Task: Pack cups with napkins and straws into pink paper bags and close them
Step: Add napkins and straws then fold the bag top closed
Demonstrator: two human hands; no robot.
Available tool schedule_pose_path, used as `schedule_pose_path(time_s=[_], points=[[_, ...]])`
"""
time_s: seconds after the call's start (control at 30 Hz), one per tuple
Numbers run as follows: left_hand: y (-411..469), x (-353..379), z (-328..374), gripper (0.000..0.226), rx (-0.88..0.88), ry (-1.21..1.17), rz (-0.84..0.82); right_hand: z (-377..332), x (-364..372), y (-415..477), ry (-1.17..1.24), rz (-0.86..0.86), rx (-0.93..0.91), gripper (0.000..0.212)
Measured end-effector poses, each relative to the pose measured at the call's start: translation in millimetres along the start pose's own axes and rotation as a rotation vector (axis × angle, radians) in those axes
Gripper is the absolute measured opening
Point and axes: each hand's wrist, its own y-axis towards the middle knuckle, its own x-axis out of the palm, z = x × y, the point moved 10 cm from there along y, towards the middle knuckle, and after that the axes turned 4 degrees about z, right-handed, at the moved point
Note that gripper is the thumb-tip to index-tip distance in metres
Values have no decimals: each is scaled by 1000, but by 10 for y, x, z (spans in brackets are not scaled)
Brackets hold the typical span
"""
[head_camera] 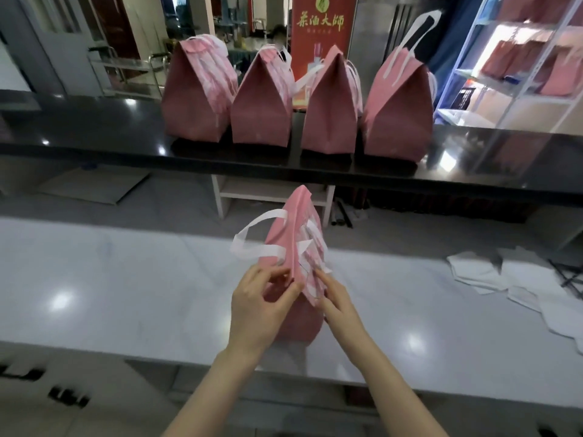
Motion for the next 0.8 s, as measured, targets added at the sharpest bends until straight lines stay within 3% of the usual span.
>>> schedule_pose_path(time_s=[0.1, 0.23, 0.33, 0.53, 0.8], points=[[-153, -72, -215, 54, -30, 25, -127, 109, 122, -138, 101, -72, 40, 63], [-242, -81, -749, 83, -238, 139, -312, 124, 207, -171, -72, -30, -14, 97], [-260, -12, -901, 92, -285, 90, -414, 98, 285, -104, -161, 32, -20, 107], [-126, -524, -970, 71, -219, -41, -227, -149, 729, -31, -202, 59, -49, 101], [550, -2329, -1279, 76, -191, -107, -11, -1258, 2297, 242, -55, -37, -220, 100]])
